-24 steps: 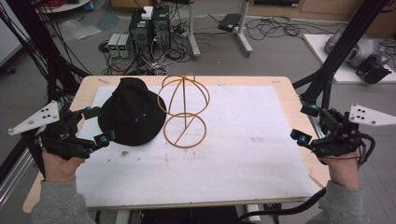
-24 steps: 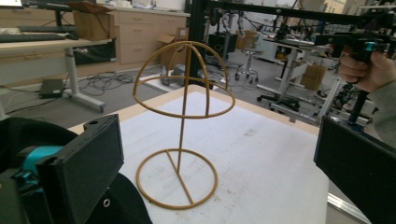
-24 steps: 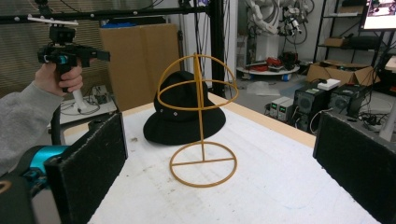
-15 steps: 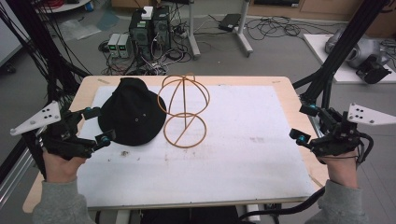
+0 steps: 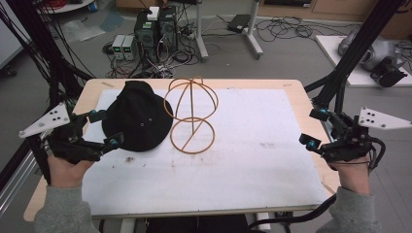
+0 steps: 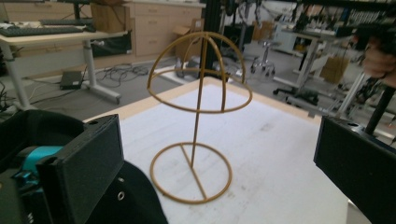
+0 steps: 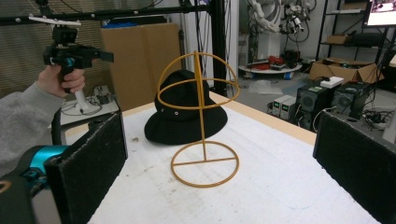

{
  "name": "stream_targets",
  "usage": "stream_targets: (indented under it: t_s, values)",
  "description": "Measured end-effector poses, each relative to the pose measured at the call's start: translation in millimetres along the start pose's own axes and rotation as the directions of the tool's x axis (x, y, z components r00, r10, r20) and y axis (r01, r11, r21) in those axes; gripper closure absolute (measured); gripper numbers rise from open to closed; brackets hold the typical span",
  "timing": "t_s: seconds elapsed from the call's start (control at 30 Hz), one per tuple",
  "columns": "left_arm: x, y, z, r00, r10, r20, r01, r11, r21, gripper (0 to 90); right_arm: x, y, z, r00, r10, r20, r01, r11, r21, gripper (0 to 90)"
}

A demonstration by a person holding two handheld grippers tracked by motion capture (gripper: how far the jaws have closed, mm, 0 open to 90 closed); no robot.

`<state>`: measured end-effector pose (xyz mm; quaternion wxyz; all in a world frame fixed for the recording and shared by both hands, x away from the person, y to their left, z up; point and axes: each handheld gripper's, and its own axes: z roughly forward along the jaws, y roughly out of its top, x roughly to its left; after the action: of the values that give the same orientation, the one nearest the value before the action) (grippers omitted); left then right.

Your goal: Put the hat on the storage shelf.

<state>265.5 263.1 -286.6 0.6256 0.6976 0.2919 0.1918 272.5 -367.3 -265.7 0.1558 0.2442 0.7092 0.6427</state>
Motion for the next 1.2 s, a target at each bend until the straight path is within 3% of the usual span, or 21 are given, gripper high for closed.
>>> stream_targets:
  t_s: [0.07,0.13,0.43,0.53,0.7,1.03,1.2]
  values:
    - [3.5,-2.0,-1.2,0.9993,-0.029,0.024,0.03,0.9988,-0.039,1.8,-0.6,-0.7,-0.2,1.0,0.001,0.005,-0.001,1.0,0.003,2.1]
    - [5.8,-1.5,-1.0,0.9995,-0.027,0.017,0.027,0.9983,-0.052,1.9,-1.7,-0.8,-1.0,0.9999,0.006,0.01,-0.006,1.0,-0.006,2.1]
    - [26.1,15.1,11.0,0.9994,-0.024,-0.024,0.024,0.9997,0.006,1.9,-2.5,-1.5,-10.9,0.9997,0.01,0.021,-0.01,1.0,-0.014,2.0]
    - [32.8,18.5,16.8,0.9984,-0.013,-0.055,0.015,0.9993,0.033,1.9,-3.6,-2.8,-10.6,0.9998,0.012,0.018,-0.012,1.0,-0.006,2.0]
    - [45.7,27.0,25.5,0.9983,-0.018,-0.055,0.02,0.9989,0.041,1.9,-5.9,-6.6,-8.2,0.9995,0.025,0.018,-0.025,1.0,0.012,2.1]
    - [82.5,49.5,47.4,0.9986,-0.024,0.048,0.02,0.9968,0.078,1.9,-9.8,-10.2,-7.2,0.9993,0.028,0.024,-0.028,0.999,0.029,2.1]
    - [96.8,52.4,61.3,0.9983,-0.03,0.05,0.025,0.9935,0.111,2.8,-12.5,-13.0,-6.2,0.9993,0.032,0.019,-0.033,0.999,0.033,2.1]
